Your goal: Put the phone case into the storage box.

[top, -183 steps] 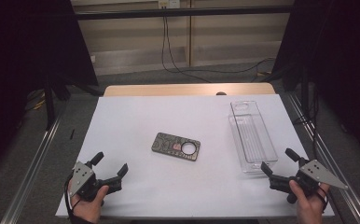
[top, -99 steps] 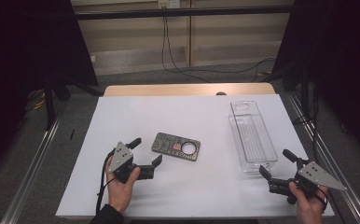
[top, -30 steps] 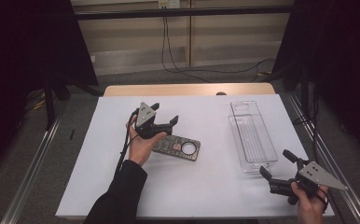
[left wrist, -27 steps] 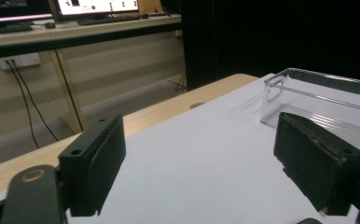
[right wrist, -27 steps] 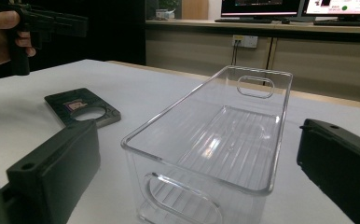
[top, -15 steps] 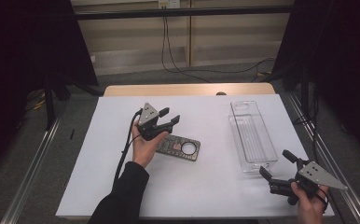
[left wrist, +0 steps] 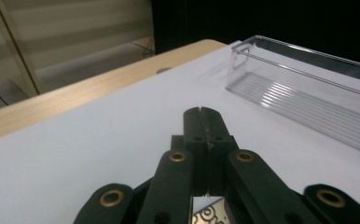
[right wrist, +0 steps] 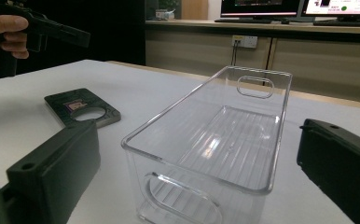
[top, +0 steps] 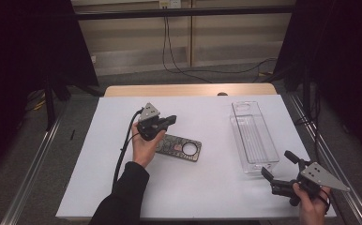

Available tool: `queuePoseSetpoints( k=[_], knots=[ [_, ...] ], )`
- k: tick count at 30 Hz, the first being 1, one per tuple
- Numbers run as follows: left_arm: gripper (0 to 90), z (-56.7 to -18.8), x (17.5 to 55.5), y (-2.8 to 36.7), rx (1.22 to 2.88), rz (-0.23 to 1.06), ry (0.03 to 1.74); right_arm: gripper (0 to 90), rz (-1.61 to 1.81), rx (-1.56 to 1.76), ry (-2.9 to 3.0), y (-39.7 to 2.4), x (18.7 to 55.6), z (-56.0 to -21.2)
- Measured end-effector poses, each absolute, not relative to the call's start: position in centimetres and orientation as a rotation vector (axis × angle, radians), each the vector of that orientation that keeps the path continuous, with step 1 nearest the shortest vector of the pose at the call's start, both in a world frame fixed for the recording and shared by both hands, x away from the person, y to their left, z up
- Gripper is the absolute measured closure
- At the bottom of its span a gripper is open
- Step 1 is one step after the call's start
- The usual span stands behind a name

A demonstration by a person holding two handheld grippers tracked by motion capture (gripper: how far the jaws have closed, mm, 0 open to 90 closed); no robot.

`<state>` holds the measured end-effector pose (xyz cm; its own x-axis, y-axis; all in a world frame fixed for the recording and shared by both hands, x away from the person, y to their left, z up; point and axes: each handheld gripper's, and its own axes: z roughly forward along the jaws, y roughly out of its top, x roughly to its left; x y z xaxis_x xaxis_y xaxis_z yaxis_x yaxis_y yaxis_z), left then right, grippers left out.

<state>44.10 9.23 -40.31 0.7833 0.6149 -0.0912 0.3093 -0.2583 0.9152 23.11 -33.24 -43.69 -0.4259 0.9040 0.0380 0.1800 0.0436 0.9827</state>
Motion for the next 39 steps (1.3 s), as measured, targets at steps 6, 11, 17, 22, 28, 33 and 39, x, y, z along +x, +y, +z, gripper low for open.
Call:
queuePoseSetpoints(
  k=[6,11,17,22,28,33,39],
  knots=[
    [89.7,-40.2,44.7,9.2,1.889,0.313,0.74,0.0,1.431,1.1,1.683,-33.2,23.1,-43.7],
    [87.1,-40.2,45.3,9.3,1.932,0.241,0.785,0.0,1.43,1.101,1.681,-33.3,23.1,-43.7],
    [90.0,-40.0,46.1,9.4,2.015,0.238,0.839,0.0,1.431,1.1,1.682,-33.3,23.0,-43.7],
    [90.0,-40.1,46.7,9.2,2.066,0.215,0.86,0.0,1.428,1.102,1.679,-33.3,23.1,-43.7],
    [90.0,-40.5,47.3,8.6,2.144,0.163,0.89,0.0,1.426,1.102,1.683,-33.3,23.1,-43.7],
    [90.0,-40.7,47.6,8.1,2.196,0.171,0.912,0.0,1.428,1.102,1.682,-33.3,23.0,-43.7],
    [90.0,-41.6,47.9,8.0,2.231,0.188,0.935,0.0,1.425,1.096,1.685,-33.3,23.0,-43.7]
  ],
)
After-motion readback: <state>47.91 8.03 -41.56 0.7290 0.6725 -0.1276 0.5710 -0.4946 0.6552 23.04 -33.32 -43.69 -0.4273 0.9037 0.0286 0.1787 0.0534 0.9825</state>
